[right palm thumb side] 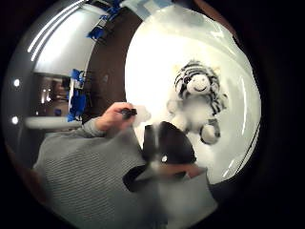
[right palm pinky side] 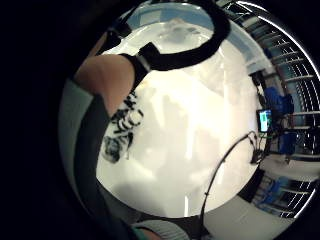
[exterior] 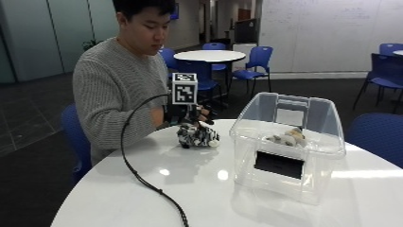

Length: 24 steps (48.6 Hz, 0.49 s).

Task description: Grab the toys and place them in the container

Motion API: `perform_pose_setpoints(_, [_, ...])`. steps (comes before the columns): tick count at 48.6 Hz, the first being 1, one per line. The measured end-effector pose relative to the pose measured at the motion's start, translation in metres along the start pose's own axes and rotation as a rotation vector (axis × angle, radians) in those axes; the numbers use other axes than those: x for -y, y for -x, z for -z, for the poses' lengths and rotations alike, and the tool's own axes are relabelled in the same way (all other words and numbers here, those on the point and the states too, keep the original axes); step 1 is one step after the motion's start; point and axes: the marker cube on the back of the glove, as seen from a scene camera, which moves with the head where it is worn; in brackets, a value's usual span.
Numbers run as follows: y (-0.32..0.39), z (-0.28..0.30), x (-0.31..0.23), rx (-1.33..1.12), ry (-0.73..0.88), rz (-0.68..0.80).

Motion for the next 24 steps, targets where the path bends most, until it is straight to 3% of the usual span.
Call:
perform_pose_setpoints(17, [0.010, -0.061, 0.015, 0.035, 0.170, -0.008])
perform_pose_setpoints(24, [0.012, -0.073, 0.021, -0.026, 0.116, -0.062])
